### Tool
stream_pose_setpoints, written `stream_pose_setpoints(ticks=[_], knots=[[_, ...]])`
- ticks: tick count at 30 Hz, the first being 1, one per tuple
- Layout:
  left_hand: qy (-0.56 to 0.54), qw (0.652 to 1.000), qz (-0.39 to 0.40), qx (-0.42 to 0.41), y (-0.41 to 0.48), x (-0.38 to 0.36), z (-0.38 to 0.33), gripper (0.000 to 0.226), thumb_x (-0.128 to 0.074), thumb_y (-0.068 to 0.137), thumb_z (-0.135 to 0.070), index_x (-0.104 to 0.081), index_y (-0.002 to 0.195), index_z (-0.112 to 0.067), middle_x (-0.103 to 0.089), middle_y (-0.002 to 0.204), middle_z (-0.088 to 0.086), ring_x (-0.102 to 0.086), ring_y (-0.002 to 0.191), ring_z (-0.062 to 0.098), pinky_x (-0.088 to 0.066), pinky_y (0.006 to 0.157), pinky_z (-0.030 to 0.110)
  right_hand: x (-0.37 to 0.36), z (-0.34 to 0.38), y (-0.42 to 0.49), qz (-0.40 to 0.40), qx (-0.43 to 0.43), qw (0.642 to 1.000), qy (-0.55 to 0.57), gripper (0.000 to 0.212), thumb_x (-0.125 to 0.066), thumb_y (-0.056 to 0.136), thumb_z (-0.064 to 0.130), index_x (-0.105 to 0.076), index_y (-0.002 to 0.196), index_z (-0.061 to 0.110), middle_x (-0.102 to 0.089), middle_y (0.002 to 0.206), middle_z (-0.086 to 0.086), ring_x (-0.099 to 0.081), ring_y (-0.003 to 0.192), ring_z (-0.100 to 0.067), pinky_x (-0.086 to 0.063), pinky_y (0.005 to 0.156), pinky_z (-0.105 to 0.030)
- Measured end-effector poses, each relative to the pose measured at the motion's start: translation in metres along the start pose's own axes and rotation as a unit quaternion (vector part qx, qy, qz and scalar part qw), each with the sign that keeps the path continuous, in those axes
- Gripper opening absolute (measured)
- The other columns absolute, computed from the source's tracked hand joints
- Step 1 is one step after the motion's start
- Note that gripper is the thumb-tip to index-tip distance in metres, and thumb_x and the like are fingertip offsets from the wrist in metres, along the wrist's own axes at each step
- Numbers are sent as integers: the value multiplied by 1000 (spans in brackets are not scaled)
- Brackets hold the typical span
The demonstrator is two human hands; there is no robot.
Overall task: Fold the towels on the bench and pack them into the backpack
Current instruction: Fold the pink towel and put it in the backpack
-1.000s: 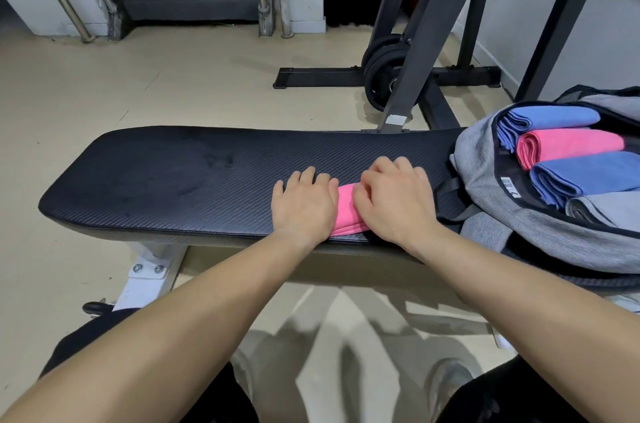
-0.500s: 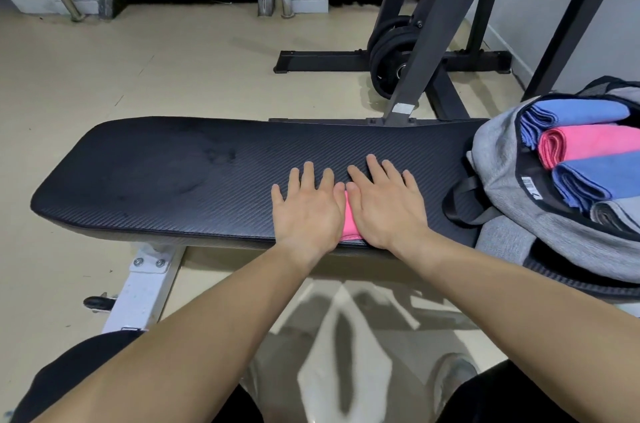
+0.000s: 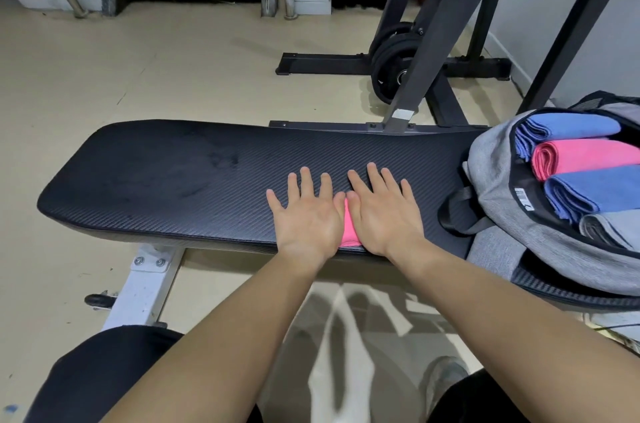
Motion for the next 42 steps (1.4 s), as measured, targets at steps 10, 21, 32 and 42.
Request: stream_pose_setpoints(ticks=[10,21,32,42], knots=[[-4,999,20,-30,-3,6,11,59,-3,101,-56,-10,157,-39,2,168,1,6,154,24,5,121,54,6,-9,-5,36,95,994,34,56,-9,106,49,-9,160,35,0,169,2,3,155,-22,-3,125,-45],[-38,999,24,-9,-9,9,7,55,-8,103,-51,-17,155,-38,-4,167,6,2,154,25,3,120,56,23,4,0,-59,-40,994,80,48,-21,105,39,-47,143,25,-39,155,0,-34,140,-26,-30,112,-46],[-24,994,7,110,15,22,-13,49,-25,102,-44,-43,136,-14,-42,143,14,-38,133,35,-22,113,58,4,-7,10,-38,-24,989,143,56,-15,107,41,-28,157,19,-13,168,-3,-6,155,-24,-5,125,-44],[-13,988,-132,78,12,12,-10,42,-31,98,-42,-55,120,-14,-54,131,14,-47,121,34,-34,105,52,17,-9,13,-73,1,996,41,47,-23,104,41,-45,143,25,-34,158,0,-30,143,-23,-29,114,-46]])
Point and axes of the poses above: each hand's wrist, its own y-axis towards the middle knuckle, its own x-axis out of the back of the hand, z = x × y, the point moved 8 cm from there along y, towards the middle knuckle
